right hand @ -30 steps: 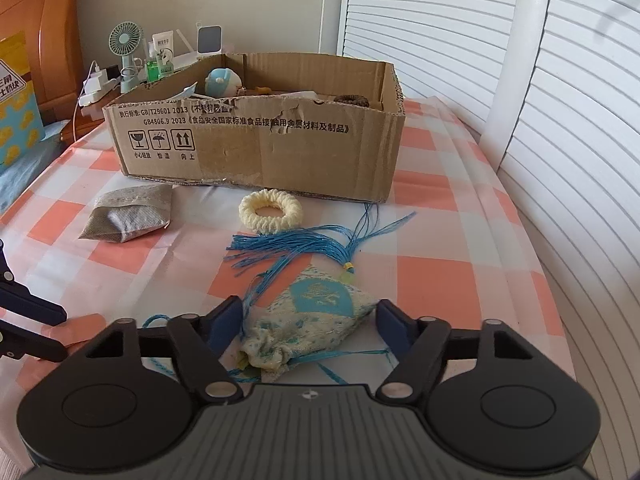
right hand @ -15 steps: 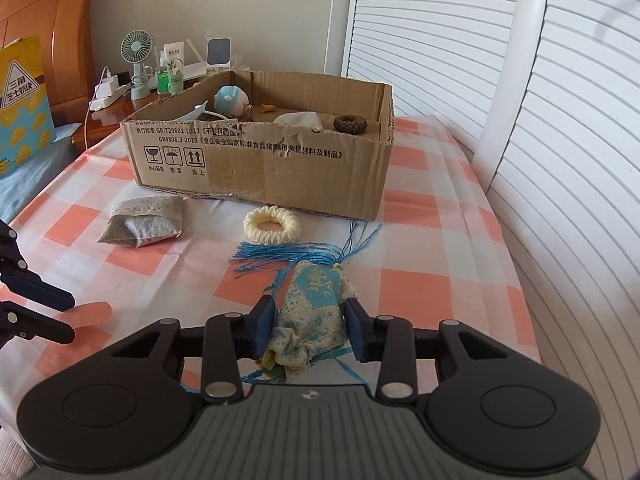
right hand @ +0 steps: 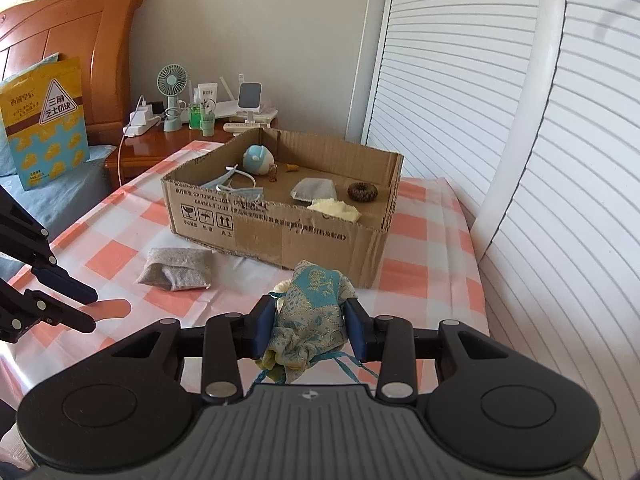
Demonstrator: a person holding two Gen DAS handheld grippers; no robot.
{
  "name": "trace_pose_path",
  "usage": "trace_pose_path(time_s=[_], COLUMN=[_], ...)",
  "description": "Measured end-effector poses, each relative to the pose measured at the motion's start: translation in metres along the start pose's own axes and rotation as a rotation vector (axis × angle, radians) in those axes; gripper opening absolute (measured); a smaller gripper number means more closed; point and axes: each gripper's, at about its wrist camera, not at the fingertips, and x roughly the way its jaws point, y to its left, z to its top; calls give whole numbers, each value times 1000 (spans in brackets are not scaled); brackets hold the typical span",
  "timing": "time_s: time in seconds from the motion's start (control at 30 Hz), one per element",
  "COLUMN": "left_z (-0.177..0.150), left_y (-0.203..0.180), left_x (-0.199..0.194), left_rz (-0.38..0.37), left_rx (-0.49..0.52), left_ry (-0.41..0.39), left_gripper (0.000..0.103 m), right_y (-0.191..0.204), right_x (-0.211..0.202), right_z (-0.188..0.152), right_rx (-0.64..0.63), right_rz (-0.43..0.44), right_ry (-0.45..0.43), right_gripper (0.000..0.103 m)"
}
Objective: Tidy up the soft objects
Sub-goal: 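Carry the sachet over the box and open the right gripper while the left carries the pink strip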
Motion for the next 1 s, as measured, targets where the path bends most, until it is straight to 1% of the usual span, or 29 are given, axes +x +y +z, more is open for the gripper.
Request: trace_pose_path(time_s=[0.27,0.47,0.57,0.77,0.93,1.0], left_z=[9,14,19,36,54,64], left_y=[2,12,20,39,57,64], left_x=[-11,-16,-18,-19,-13,-10], left_rz=[27,57,72,110,133,138], left_rx=[17,6,1,4,-4,-5], left_ry=[-32,-51,-63,-93,-105,-105], left_gripper=[17,17,17,17,17,17], right_y=[-2,-8,-13,-28,-33,-34], right_x=[-14,-6,8,49,86,100], right_z=[33,74,96,135,154,157], right_rx=[-61,-95,-106,-78,-44,-20], right_rz=[1,-12,-23,-22,14,41], right_ry=[-72,-130,-147,-134,-102,-86], right_gripper=[43,43,43,43,43,49])
